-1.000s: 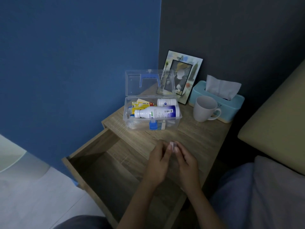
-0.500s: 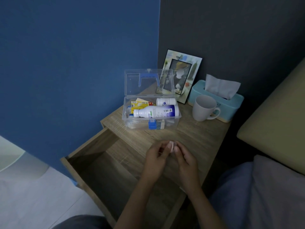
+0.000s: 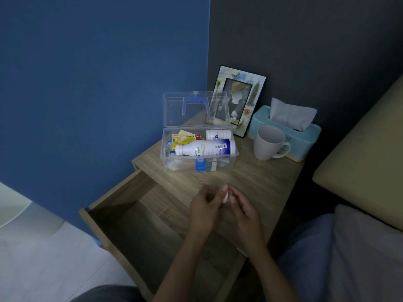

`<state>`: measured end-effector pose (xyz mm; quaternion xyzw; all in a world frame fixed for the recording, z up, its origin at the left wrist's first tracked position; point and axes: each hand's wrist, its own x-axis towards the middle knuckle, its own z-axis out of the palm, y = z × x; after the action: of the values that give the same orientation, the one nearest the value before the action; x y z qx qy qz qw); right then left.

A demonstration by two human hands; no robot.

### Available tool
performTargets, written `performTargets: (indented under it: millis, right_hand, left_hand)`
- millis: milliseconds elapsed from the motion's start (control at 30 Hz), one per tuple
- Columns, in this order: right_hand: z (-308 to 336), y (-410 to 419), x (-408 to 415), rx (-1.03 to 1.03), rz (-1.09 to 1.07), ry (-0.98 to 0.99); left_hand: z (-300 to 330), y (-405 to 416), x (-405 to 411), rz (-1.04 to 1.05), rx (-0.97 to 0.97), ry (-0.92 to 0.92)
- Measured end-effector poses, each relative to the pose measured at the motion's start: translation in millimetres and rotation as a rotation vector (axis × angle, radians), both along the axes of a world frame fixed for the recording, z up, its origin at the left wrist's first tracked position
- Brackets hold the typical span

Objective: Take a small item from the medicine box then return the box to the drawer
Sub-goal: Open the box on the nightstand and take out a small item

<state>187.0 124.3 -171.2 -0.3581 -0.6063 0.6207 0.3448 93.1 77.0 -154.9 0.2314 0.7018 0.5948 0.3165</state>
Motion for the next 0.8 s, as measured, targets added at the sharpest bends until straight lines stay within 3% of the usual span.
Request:
performTargets:
  millis: [367,800]
  right_hand:
    - [-1.1,1.7,4.5,0.032,0.022,-0.014]
    - [1.4,0.4,4.5,-0.04,0.024,0.088]
  left_hand:
    - [4.2,-3.5,-7.5,-0.167,0.1,-0.033]
    - [5.4,3.9,-8.8,-0.026,-0.15,-0.05]
